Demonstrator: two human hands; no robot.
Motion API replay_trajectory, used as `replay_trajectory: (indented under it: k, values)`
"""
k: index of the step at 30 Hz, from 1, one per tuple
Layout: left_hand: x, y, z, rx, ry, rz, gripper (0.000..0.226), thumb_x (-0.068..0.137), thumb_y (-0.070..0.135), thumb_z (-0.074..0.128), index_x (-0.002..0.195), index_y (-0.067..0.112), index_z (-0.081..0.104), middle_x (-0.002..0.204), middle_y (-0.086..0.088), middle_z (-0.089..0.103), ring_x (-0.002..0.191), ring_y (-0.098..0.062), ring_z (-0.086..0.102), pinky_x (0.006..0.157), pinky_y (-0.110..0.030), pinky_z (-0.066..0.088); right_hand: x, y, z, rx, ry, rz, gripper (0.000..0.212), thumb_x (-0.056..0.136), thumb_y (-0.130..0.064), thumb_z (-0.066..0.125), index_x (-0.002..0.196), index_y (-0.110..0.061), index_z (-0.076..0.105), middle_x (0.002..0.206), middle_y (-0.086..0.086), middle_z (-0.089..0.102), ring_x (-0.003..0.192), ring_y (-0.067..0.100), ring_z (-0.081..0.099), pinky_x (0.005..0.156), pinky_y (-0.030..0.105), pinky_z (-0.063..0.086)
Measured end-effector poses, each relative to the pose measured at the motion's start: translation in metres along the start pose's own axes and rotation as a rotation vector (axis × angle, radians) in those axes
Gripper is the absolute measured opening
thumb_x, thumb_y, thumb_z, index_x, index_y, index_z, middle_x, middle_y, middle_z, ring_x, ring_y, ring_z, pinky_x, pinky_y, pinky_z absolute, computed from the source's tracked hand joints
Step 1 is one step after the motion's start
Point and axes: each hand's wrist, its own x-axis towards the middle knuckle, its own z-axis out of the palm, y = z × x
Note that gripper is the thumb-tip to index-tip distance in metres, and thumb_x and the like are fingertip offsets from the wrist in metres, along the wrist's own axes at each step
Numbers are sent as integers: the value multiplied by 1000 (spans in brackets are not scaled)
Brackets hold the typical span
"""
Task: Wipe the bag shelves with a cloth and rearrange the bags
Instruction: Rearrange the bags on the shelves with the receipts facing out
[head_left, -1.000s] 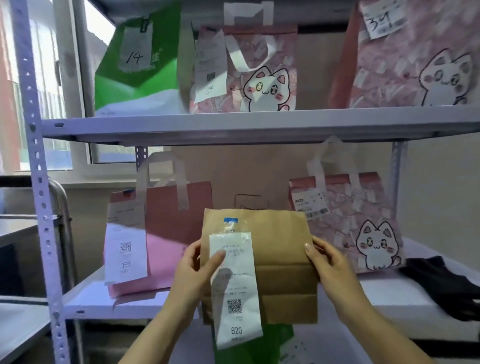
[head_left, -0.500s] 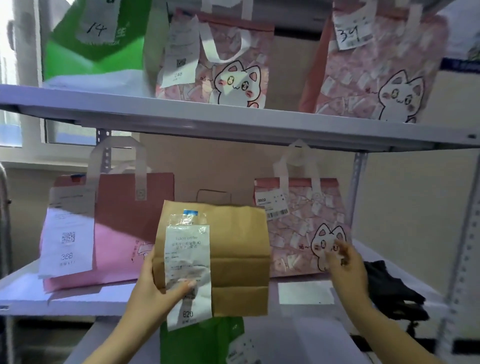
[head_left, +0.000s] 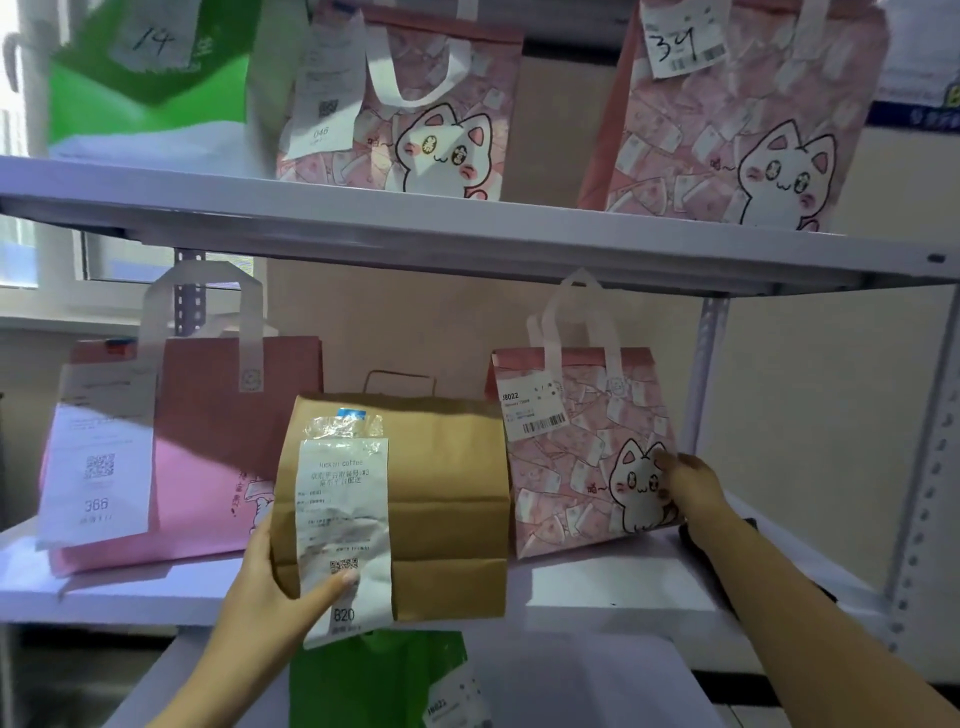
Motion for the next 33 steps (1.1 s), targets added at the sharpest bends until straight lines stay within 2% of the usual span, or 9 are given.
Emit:
replay_trajectory:
  k: [7, 10, 14, 19, 22, 24, 27, 30, 33]
  values:
    - [5, 0, 10, 57, 15, -18, 75, 66, 32, 85, 127, 37, 42, 115, 15, 63, 104, -12, 62, 91, -44, 50, -8, 4, -14, 78, 92, -56, 12, 92, -14, 56, 102, -8, 58, 100, 13, 61, 88, 29, 56, 75, 32, 45]
    - [8, 3, 17, 87, 5, 9, 72, 67, 28, 84, 127, 33, 43, 111, 18, 62, 100, -7, 61, 85, -36, 49, -3, 11, -29, 86, 139, -93, 19, 95, -15, 50, 109, -7, 60, 103, 13, 62, 88, 29, 57, 76, 33, 46]
    - [19, 9, 28, 125, -34, 23, 76, 70, 24, 82, 133, 25, 40, 117, 12, 59, 98, -3, 59, 80, -30, 48, -6, 14, -40, 49, 101, -74, 23, 94, -20, 49, 110, -10, 62, 112, 21, 65, 99, 36, 61, 88, 47, 52]
    - [32, 5, 33, 163, -41, -7, 85, 70, 30, 83, 139, 24, 34, 128, 6, 55, 112, -17, 55, 90, -36, 47, -52, -3, -37, 32, 183, -208, 51, 93, -31, 53, 138, -11, 40, 132, 9, 50, 111, 25, 51, 87, 32, 39]
    - [30, 6, 26, 142, -30, -13, 88, 72, 33, 80, 143, 23, 30, 124, 9, 56, 109, -13, 57, 90, -34, 48, -88, -8, -23, 49, 109, -395, 48, 92, -31, 55, 137, -21, 41, 132, -1, 48, 114, 18, 48, 89, 34, 41]
    - [30, 4, 12, 171, 63, 25, 81, 78, 35, 75, 144, 20, 31, 127, 9, 51, 115, -14, 52, 95, -35, 45, -108, -8, -7, 11, -13, -434, 47, 90, -34, 59, 134, -26, 44, 138, -2, 46, 124, 19, 45, 99, 39, 40]
    - [38, -4, -22, 343, 313, 145, 57, 86, 30, 66, 137, 19, 42, 133, -2, 52, 121, -20, 44, 100, -42, 39, -136, -6, 23, -10, -214, -441, 52, 87, -30, 64, 135, -24, 44, 135, -3, 47, 124, 17, 44, 99, 34, 37]
    - [50, -14, -61, 412, 538, 63, 52, 88, 19, 62, 136, 17, 44, 142, -11, 41, 129, -26, 31, 104, -47, 28, -159, -3, 54, -13, -342, -404, 55, 87, -25, 65, 136, -24, 42, 132, -5, 46, 121, 13, 43, 101, 33, 36]
    - [61, -23, -92, 394, 629, -63, 58, 87, 15, 57, 141, 25, 38, 156, -4, 17, 140, -29, 12, 106, -56, 25, -170, 1, 76, 14, -329, -361, 62, 84, -24, 68, 138, -28, 39, 130, -7, 45, 120, 14, 44, 100, 35, 39]
